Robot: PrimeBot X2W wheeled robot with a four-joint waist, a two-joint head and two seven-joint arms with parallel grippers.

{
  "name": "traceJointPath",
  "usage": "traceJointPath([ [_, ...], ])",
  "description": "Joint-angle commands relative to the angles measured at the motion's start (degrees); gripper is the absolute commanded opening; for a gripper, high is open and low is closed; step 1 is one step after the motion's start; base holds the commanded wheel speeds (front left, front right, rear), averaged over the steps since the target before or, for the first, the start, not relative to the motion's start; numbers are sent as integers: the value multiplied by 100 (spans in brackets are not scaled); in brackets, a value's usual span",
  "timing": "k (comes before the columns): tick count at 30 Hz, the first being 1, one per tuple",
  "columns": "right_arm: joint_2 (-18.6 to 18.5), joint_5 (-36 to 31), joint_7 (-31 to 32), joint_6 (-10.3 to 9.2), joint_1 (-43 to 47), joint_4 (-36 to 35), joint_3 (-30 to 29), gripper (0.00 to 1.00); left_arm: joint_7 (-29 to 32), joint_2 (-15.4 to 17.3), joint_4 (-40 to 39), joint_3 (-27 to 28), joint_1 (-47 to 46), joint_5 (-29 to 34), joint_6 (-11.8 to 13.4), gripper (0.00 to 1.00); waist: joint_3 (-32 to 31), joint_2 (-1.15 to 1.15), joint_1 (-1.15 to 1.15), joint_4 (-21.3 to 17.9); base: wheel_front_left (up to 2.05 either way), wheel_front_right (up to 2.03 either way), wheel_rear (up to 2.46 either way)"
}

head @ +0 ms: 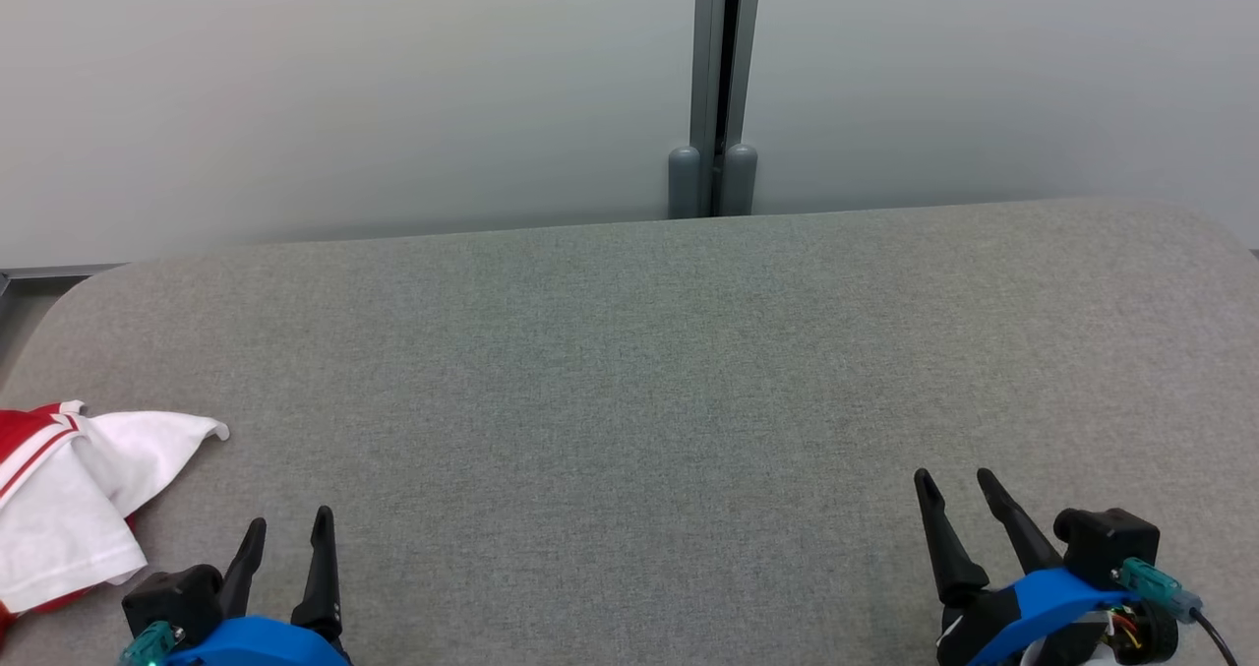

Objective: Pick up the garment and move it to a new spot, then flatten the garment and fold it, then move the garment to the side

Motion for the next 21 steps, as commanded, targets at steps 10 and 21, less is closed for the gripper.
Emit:
traceJointPath([
  [10, 93, -686, -177, 10, -140, 185, -131, 100, -180, 41, 184, 124, -38, 632, 6, 100, 24, 0, 0, 2, 0, 0, 0],
  [21, 229, -1184, -299, 8, -56, 128, -493, 100, -295, -42, 88, 358, 64, 1073, 8, 100, 45, 0, 0, -7, 0, 0, 0],
])
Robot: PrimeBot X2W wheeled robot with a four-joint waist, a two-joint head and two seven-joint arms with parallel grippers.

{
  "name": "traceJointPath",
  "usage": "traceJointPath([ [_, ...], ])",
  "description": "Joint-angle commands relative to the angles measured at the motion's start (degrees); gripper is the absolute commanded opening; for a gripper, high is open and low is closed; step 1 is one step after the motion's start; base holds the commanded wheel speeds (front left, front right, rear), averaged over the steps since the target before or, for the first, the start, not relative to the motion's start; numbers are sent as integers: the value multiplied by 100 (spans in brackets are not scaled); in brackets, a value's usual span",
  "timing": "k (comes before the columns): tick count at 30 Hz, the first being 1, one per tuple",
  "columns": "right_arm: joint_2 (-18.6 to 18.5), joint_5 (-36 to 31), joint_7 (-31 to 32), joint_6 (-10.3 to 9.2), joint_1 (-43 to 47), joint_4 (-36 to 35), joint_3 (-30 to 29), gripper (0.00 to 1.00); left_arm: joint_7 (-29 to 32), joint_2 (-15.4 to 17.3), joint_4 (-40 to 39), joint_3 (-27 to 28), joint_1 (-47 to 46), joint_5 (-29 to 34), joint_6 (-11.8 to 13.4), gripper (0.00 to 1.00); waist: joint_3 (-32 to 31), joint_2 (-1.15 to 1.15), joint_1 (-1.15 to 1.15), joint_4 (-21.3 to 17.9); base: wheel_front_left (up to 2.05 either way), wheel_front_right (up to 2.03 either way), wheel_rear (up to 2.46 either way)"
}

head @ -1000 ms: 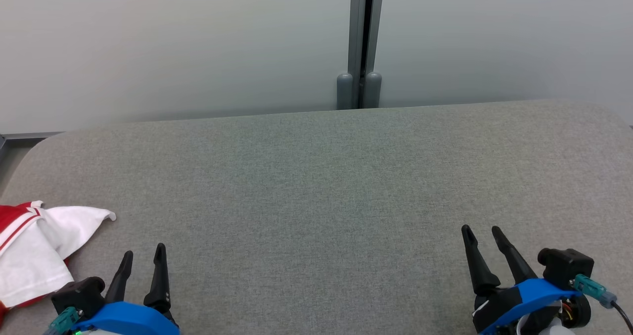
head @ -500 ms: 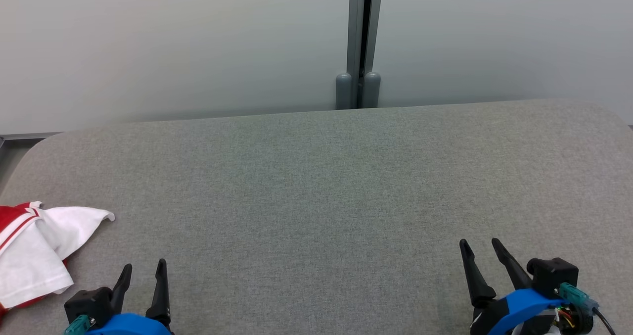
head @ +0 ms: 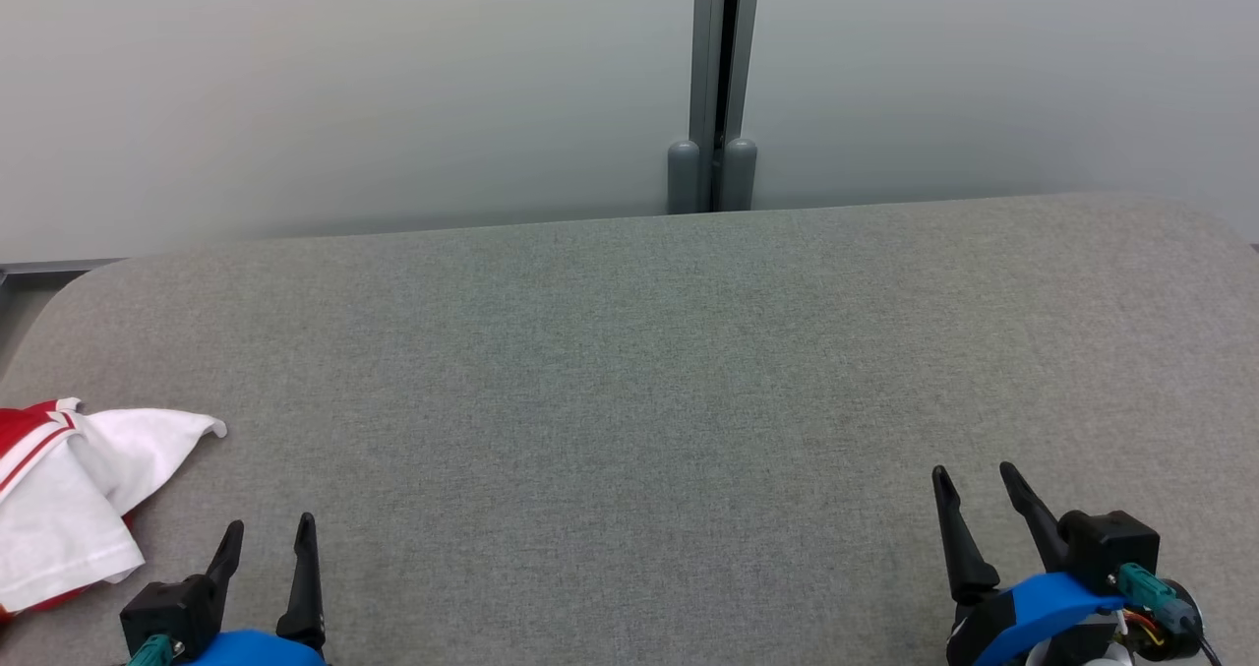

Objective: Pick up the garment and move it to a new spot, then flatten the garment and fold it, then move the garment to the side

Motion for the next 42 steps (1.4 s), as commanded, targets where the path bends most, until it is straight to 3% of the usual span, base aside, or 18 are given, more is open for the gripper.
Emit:
traceJointPath([
  [1, 23, -133, -48, 2, -12, -59, -45, 100, -43, 7, -60, 55, 21, 116, 8, 100, 1, 0, 0, -7, 0, 0, 0],
  [10, 84, -501, -146, 2, 117, -140, -363, 100, -140, -159, -240, 394, 189, 505, 8, 100, 9, 0, 0, -46, 0, 0, 0],
  [24, 81, -876, -265, 2, 121, -105, -235, 100, -259, -196, -177, 421, 170, 1001, 10, 100, 91, 0, 0, 138, 0, 0, 0],
  [29, 82, -820, -263, 2, 89, -106, -153, 100, -258, -234, -142, 539, 25, 929, 9, 100, 277, 0, 0, 602, 0, 0, 0],
  [42, 75, -807, -259, 2, -326, 162, 427, 100, -257, -174, 31, 810, 12, 780, 9, 100, 571, 0, 0, 2356, 0, 0, 0],
])
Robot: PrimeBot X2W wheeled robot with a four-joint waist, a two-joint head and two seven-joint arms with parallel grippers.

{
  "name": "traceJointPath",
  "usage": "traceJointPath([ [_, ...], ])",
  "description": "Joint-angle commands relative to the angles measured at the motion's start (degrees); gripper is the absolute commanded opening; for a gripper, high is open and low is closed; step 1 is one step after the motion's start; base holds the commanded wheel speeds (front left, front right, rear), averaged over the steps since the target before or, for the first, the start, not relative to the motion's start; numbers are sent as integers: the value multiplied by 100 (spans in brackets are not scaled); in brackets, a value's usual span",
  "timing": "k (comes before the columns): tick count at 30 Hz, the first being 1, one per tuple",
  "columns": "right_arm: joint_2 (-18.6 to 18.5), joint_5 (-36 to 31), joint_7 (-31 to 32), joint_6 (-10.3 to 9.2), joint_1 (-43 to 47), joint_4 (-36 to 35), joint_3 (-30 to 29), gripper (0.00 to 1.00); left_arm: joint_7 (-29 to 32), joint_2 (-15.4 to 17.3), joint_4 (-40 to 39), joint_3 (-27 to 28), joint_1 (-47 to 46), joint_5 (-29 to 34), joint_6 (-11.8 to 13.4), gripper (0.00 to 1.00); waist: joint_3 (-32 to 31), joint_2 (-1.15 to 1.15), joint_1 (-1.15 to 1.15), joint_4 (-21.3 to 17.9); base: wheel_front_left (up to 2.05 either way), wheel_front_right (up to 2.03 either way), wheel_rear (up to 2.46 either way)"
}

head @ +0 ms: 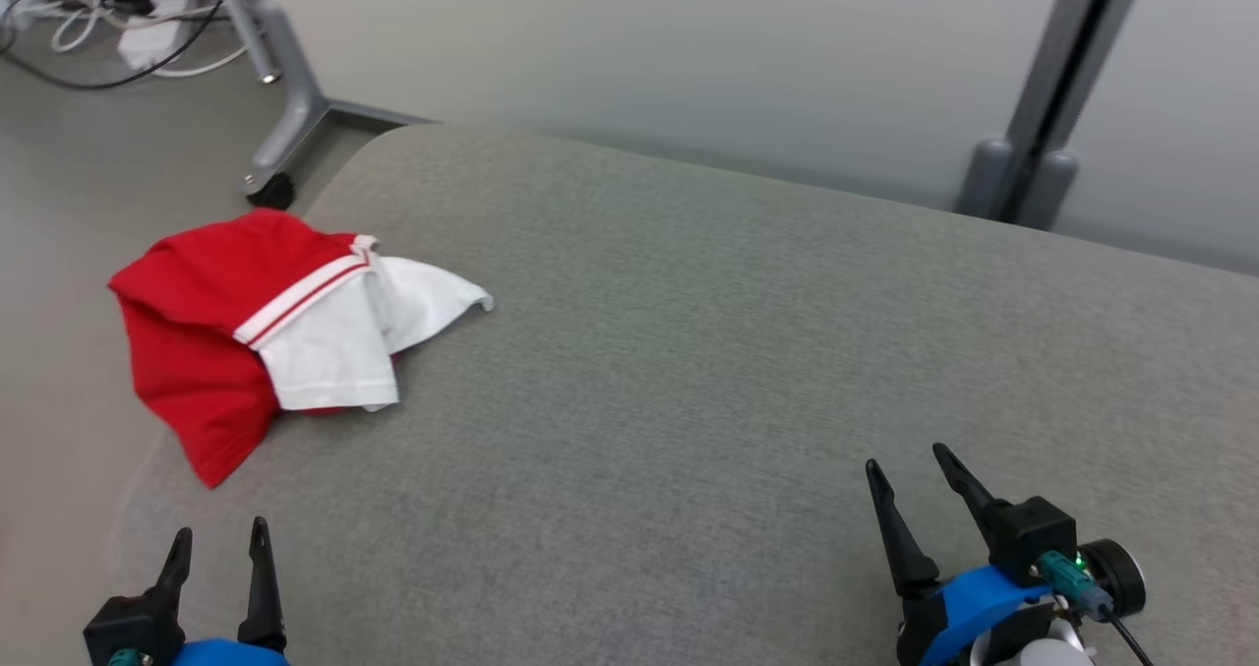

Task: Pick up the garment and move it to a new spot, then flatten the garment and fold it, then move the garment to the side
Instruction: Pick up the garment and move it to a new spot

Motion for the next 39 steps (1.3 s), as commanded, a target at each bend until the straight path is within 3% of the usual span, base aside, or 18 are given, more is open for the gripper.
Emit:
traceJointPath([
  [1, -13, -1, -22, 2, -93, 43, 81, 100, -24, -15, 29, 69, 2, -6, 10, 100, 272, 0, -1, 445, 0, 0, 0],
  [4, -13, 23, -22, 2, -153, 146, 234, 100, -24, -61, 111, 238, 98, 31, 10, 100, 263, 0, -1, 806, 0, 0, 0],
  [8, -16, 27, -22, 2, -186, 199, 299, 100, -25, -84, 140, 320, 114, 53, 10, 100, 259, 0, -1, 976, 0, 0, 0],
  [16, -17, -137, -21, 2, -336, 235, 427, 100, -24, 92, 218, 247, -362, -206, 10, 100, 481, 0, -1, 767, 0, 0, 0],
  [28, -31, -619, -14, -1, -680, 260, 363, 100, -20, 1031, 605, -505, -2202, -1278, 10, 100, 1366, 0, -1, 110, 0, 0, 0],
  [33, -67, -752, 9, -5, -822, 309, 340, 100, -21, 1517, 950, -999, -2940, -1777, 10, 100, 1716, 0, -1, -117, 0, 0, 0],
  [39, -109, -808, 35, -12, -974, 379, 382, 100, -20, 1861, 1636, -1544, -3608, -2295, 10, 100, 1993, 0, -1, -363, 0, 0, 0],
])
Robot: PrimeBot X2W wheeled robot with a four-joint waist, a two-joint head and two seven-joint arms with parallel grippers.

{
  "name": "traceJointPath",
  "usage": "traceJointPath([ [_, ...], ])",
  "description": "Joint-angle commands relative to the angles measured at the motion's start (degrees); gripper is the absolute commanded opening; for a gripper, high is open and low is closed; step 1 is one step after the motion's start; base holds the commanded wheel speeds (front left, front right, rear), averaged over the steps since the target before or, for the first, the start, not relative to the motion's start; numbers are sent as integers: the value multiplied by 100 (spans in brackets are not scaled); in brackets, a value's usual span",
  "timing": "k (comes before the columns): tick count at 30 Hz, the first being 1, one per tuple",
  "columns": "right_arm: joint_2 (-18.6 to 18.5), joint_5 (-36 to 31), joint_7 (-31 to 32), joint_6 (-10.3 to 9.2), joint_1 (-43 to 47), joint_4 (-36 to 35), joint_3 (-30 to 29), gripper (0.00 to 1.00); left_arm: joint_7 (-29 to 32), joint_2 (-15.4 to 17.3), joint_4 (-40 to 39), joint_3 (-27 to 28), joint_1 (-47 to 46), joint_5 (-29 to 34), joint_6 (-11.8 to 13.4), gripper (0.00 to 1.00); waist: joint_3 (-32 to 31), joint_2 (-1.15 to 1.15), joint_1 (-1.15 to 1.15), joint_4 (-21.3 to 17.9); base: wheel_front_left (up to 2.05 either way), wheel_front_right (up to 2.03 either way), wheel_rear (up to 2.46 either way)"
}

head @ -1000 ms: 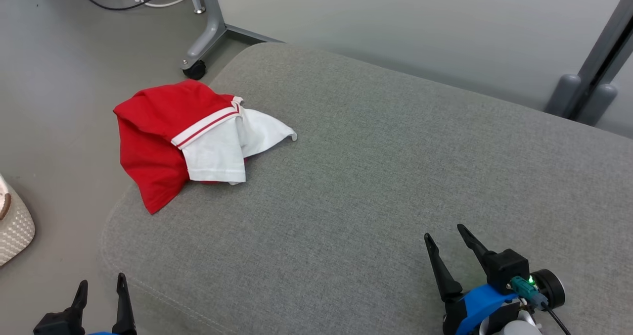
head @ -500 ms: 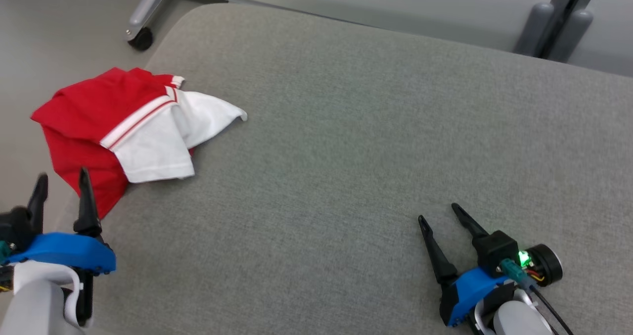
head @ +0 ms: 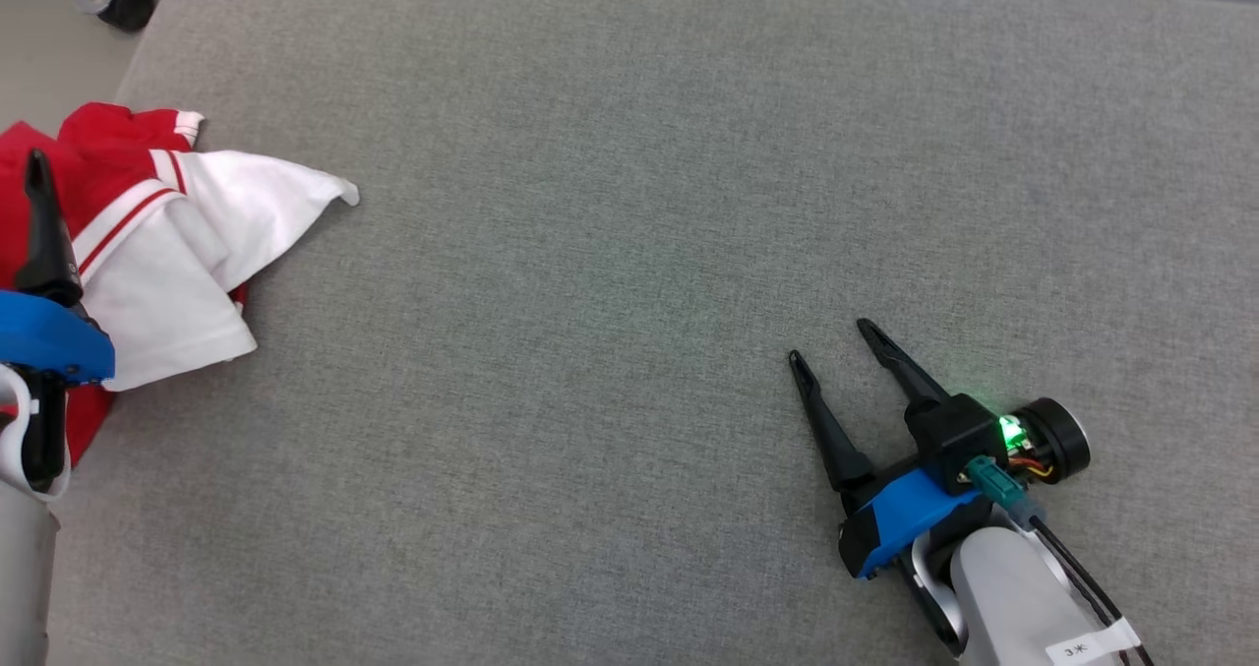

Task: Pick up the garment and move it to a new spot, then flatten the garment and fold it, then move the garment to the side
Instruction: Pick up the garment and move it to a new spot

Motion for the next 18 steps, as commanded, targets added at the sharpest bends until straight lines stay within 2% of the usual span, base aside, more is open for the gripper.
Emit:
traceJointPath([
  [1, -234, -22, 104, -29, 50, 336, -122, 100, -14, 64, 329, -240, -207, -189, 10, 100, 56, 0, 1, -75, 0, 0, 0],
  [7, -262, 26, 110, -31, 55, 356, -126, 100, 399, 168, 1498, -763, -638, -628, 11, 100, 165, 0, 1, -230, 0, 0, 0],
  [8, -265, 30, 110, -37, 52, 359, -135, 100, 447, 176, 1644, -838, -679, -649, 11, 97, 175, 0, 1, -243, 0, 0, 0],
  [9, -265, 34, 111, -38, 52, 364, -134, 100, 446, 158, 1747, -910, -717, -691, 10, 30, 177, 0, 1, -256, 0, 0, 0],
  [10, -265, 34, 111, -38, 52, 364, -134, 100, 446, 158, 1747, -910, -717, -691, 10, 30, 177, 0, 1, -256, 0, 0, 0],
  [11, -265, 42, 111, -38, 54, 374, -141, 100, 426, 142, 1832, -954, -743, -722, 10, 0, 168, 0, 1, -267, 0, 0, 0],
  [18, -223, 212, 100, -28, 198, 324, -70, 100, 57, 272, 1789, -1243, -947, -891, 11, 0, -129, 0, 1, -307, 0, 0, 0],
])
